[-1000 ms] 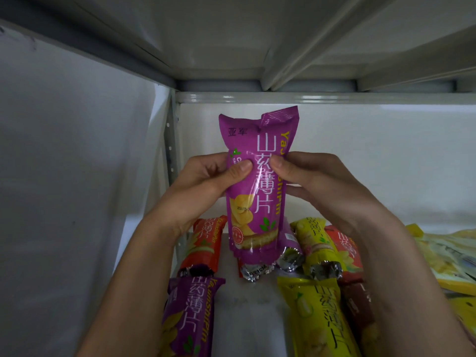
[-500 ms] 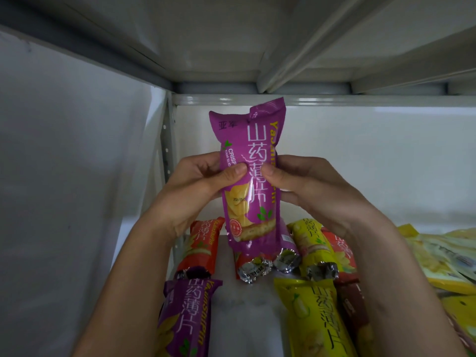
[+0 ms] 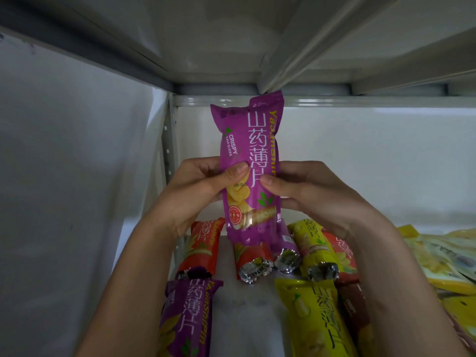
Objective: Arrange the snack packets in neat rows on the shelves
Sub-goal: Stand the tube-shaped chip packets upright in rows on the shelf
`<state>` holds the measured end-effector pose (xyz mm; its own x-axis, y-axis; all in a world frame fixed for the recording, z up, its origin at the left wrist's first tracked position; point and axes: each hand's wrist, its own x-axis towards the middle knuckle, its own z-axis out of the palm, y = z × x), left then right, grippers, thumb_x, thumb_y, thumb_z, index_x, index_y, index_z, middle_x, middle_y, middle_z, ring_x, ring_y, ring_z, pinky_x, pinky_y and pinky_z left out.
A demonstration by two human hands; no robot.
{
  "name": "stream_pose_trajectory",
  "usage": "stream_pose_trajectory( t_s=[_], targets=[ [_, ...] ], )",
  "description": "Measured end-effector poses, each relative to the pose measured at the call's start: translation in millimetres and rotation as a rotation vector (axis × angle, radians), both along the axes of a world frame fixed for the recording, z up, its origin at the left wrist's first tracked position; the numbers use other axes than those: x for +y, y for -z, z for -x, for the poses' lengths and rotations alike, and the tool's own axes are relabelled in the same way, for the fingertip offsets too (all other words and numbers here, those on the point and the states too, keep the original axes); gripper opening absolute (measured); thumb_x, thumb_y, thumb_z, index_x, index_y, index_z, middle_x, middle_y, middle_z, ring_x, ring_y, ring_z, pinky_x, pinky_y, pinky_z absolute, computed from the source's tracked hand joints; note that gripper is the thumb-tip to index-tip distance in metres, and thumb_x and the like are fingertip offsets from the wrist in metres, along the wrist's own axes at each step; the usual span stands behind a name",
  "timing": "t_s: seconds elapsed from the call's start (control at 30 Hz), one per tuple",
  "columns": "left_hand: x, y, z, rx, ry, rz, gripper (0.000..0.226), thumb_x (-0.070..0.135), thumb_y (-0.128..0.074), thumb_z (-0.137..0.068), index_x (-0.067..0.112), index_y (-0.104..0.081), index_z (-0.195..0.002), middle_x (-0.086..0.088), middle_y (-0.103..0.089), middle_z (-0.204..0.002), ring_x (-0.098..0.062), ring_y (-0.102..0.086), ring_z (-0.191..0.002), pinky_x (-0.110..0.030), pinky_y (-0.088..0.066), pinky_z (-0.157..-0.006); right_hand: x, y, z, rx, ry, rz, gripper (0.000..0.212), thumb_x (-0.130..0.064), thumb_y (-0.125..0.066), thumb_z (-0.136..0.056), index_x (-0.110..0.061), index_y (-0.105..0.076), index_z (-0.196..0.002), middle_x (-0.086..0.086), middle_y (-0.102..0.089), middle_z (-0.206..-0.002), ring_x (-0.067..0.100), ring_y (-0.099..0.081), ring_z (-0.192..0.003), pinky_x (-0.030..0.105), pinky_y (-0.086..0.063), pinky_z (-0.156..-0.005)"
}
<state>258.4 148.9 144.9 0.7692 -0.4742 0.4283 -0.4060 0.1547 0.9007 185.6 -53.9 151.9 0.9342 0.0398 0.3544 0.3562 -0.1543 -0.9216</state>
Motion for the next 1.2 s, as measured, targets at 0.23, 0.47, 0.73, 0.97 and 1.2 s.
stream_pose_trajectory(
  t_s=[0.23,0.47,0.73,0.97,1.2],
  targets=[
    [1,0,0,0.161,0.152,0.002,0.053,0.029,-0.072,-0.081,0.003,-0.069,-0.128,-0.014,-0.076,-0.123,-0.027,-0.073,-0.116,-0.035,-0.059,-0.099,1,-1,-2,-0.022,0.127,-0.067,0.026,-0.015,-0.074,-0.092,-0.008,-0.076,-0.117,0.007,-0.081,-0.105,0.020,-0.078,-0.097,0.038,-0.064,-0.086],
    [1,0,0,0.103,0.046,0.027,0.046,0.021,-0.077,-0.077,0.006,-0.074,-0.120,-0.009,-0.079,-0.115,-0.025,-0.076,-0.108,-0.032,-0.063,-0.086,2,-3,2,-0.038,-0.070,-0.092,0.046,-0.019,-0.074,-0.084,-0.010,-0.070,-0.129,0.004,-0.077,-0.119,0.020,-0.075,-0.110,0.031,-0.060,-0.095],
    [-2,0,0,0.147,0.089,-0.025,0.047,0.027,-0.074,-0.084,0.007,-0.070,-0.126,-0.010,-0.078,-0.119,-0.026,-0.074,-0.112,-0.037,-0.061,-0.096,0,3,0,0.017,-0.031,0.080,0.043,-0.003,-0.076,-0.087,-0.015,-0.070,-0.128,0.001,-0.079,-0.114,0.018,-0.076,-0.104,0.028,-0.063,-0.083],
    [-7,1,6,0.173,0.132,-0.065,0.040,0.021,-0.069,-0.092,0.007,-0.069,-0.128,-0.011,-0.077,-0.119,-0.025,-0.075,-0.111,-0.030,-0.062,-0.087,-1,4,-2,-0.007,0.048,0.167,0.044,-0.015,-0.083,-0.083,-0.024,-0.072,-0.125,-0.003,-0.079,-0.113,0.012,-0.076,-0.103,0.026,-0.061,-0.085],
    [-9,4,2,0.159,0.097,-0.074,0.041,0.030,-0.071,-0.090,0.010,-0.072,-0.125,-0.008,-0.078,-0.117,-0.025,-0.075,-0.110,-0.036,-0.062,-0.094,-2,7,-3,0.011,0.049,0.251,0.053,-0.009,-0.085,-0.084,-0.030,-0.069,-0.129,-0.001,-0.078,-0.114,0.015,-0.074,-0.108,0.044,-0.059,-0.100]
  ],
)
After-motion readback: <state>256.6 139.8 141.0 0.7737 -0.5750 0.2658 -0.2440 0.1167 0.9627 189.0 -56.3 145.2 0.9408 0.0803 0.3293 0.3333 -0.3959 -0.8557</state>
